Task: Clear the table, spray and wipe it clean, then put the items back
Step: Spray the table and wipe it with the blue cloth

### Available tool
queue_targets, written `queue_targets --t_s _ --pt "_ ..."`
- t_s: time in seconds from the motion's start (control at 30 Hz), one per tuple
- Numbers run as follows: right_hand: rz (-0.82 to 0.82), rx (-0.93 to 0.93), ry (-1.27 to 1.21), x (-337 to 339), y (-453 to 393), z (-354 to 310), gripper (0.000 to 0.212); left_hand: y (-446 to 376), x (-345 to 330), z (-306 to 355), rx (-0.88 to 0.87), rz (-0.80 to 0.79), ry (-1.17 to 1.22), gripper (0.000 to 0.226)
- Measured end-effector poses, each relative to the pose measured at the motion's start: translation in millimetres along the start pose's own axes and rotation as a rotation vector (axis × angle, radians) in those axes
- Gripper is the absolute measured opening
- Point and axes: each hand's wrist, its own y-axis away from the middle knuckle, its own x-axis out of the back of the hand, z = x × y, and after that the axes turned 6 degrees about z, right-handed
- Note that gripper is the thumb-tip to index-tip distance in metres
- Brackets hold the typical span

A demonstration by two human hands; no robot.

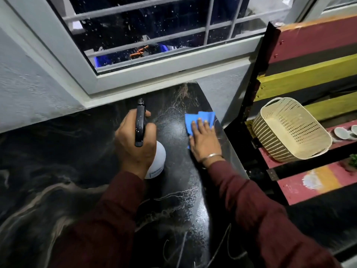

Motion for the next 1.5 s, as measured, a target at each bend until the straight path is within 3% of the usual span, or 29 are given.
queue_targets --t_s 0.13,0.2,0.27,0.33,0.43,0.6,0.7,0.77,0.83,0.9,0.97,1.1,1.2,1.27,1.33,1.4,1.5 --pt "-0.093 0.472 -0.049 1.7 102.7 -26.3 0.055 7.4 13.6 3.8 0.026 -0.004 -0.007 0.018" --pt "-0.129 0.612 -0.060 10.4 121.5 -8.3 0.052 10.5 27.7 2.6 0.054 -0.023 -0.001 0.018" --pt "-0.048 0.516 -0.035 9.1 103.5 15.2 0.051 13.4 43.1 2.3 0.071 -0.048 -0.013 0.018" --pt "-0.021 0.268 -0.041 7.2 70.7 17.0 0.056 15.3 60.8 3.9 0.071 -0.051 -0.041 0.017" --pt "-0.031 0.085 -0.029 1.3 50.0 -40.2 0.059 15.3 82.2 1.4 0.072 -0.023 -0.067 0.015" --pt "-0.098 0.490 -0.065 -22.8 111.9 -139.9 0.056 14.6 115.2 -18.0 0.124 0.065 -0.109 0.017" --pt "-0.169 0.725 -0.036 -18.3 147.1 -138.0 0.055 18.7 146.4 -32.9 0.176 0.137 -0.106 0.018" --pt "-0.145 0.701 0.005 -12.3 133.0 -115.5 0.055 22.0 166.5 -39.1 0.203 0.183 -0.107 0.019" --pt "-0.056 0.539 0.061 -13.8 100.8 -101.8 0.055 23.7 191.9 -44.9 0.229 0.251 -0.087 0.020" --pt "-0.074 0.314 0.038 -14.0 76.5 -114.1 0.056 24.5 218.0 -54.8 0.264 0.305 -0.067 0.019" --pt "-0.075 0.215 0.004 -21.4 74.8 -156.2 0.058 26.4 244.6 -66.0 0.290 0.338 -0.071 0.019" --pt "-0.041 0.454 -0.038 -46.8 134.5 -273.0 0.059 30.9 302.0 -93.7 0.320 0.376 -0.096 0.020" --pt "-0.149 0.706 -0.141 -52.5 215.2 -331.4 0.058 32.5 337.6 -103.6 0.325 0.429 -0.098 0.016" --pt "-0.258 0.882 -0.115 -49.8 255.4 -337.8 0.060 35.0 352.2 -104.9 0.332 0.436 -0.119 0.016" --pt "-0.208 0.954 -0.060 -46.5 255.1 -340.8 0.058 32.1 380.2 -114.0 0.326 0.422 -0.122 0.014" --pt "-0.130 0.868 0.013 -50.6 226.0 -349.6 0.055 30.3 412.4 -136.8 0.329 0.423 -0.146 0.018" --pt "-0.096 0.443 -0.020 -52.9 167.0 -350.6 0.061 30.0 430.7 -149.7 0.348 0.423 -0.167 0.020"
